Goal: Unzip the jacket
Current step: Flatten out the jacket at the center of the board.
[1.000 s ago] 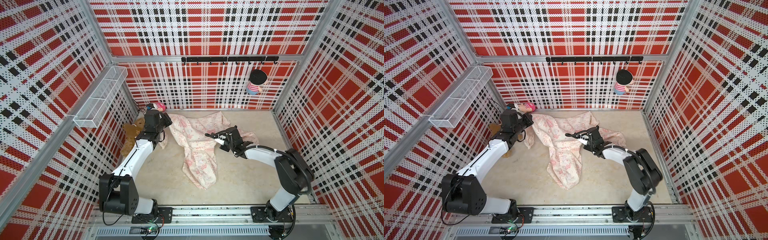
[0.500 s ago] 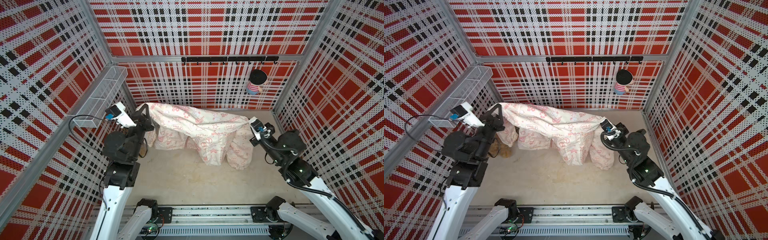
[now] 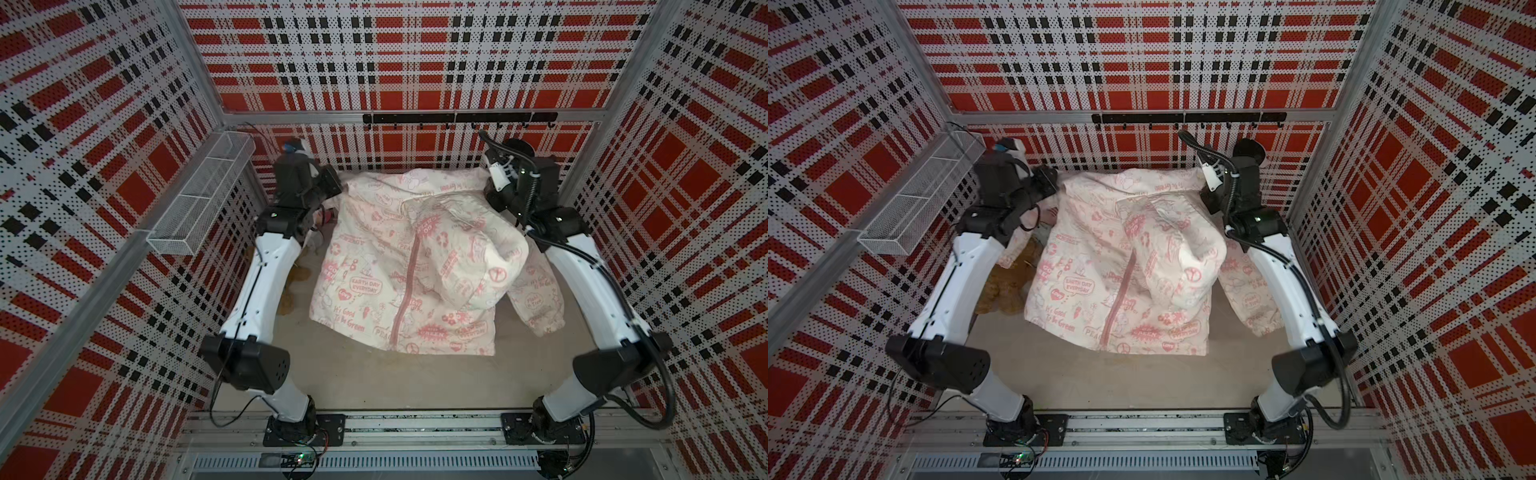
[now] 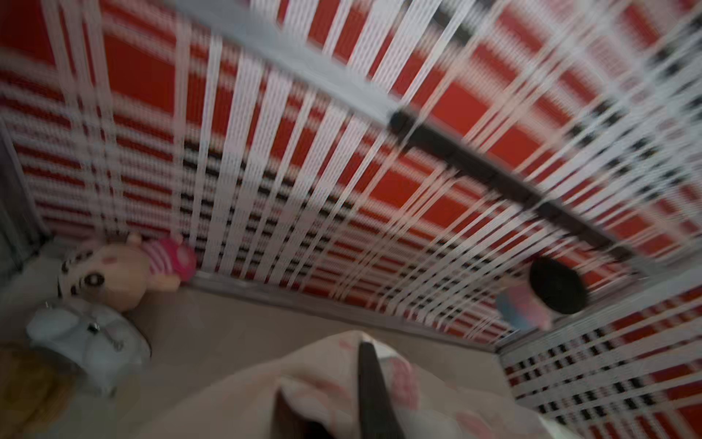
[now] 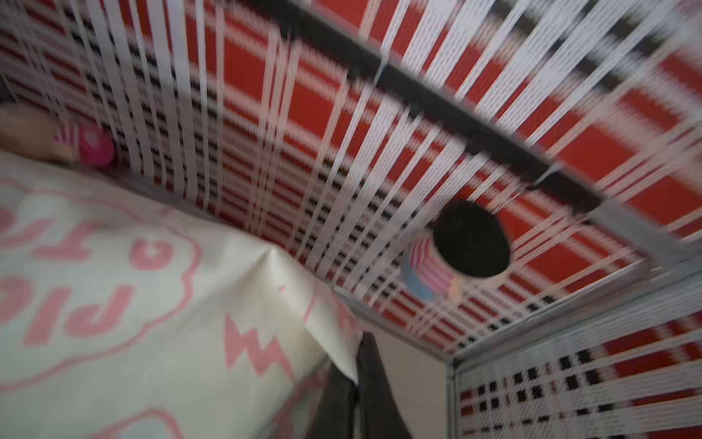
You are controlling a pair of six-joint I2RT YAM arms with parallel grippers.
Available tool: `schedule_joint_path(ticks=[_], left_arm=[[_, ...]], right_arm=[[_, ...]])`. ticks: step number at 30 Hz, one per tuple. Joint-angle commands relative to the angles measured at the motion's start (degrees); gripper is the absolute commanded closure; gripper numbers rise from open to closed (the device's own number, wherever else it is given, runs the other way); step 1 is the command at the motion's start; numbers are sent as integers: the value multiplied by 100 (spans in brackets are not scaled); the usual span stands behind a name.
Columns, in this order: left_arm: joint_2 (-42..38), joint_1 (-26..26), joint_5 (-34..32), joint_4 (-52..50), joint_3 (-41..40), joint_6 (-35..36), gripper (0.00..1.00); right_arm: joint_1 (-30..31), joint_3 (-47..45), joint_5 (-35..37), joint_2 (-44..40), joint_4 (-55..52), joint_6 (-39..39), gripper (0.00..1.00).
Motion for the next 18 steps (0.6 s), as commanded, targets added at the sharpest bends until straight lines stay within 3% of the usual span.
schedule_joint_path(ticks=[1,2,4,5,7,8,9,12,15,18], left_arm=[[804,-306,-138,-761,-948,252,100],[949,-355,-119,-593,-1193,279,95],[1099,-461,-154,-72,-1763,202,66],[1091,-463,-229,143,-2006,165,62],[990,-463,-448,498,-2364,92,46],[886,-463,-617,601,-2496,86,38],[748,-465,-787,677,-2568,111,29],[191,-467,-1250,863,-2674,104,4],[-461,-605,-1251,1145,-2775,191,2],[-1073,-971,-1593,1310,-2949,487,0]], right_arm=[[-245,611,-331,1575,-1891,571,100],[-296,899,-232,1983,-2179,808,100],[-460,1197,-250,2620,-2582,1274,97],[-543,1090,-187,2713,-2543,1506,85],[-750,675,-262,2654,-2319,1887,80],[-879,437,-285,2503,-2121,2116,70],[-991,139,-289,2300,-1907,2291,67],[-1195,-206,-262,1758,-1641,2343,52],[-1201,-175,-345,1312,-1838,2201,50],[-1201,-796,-973,502,-1649,2307,43]])
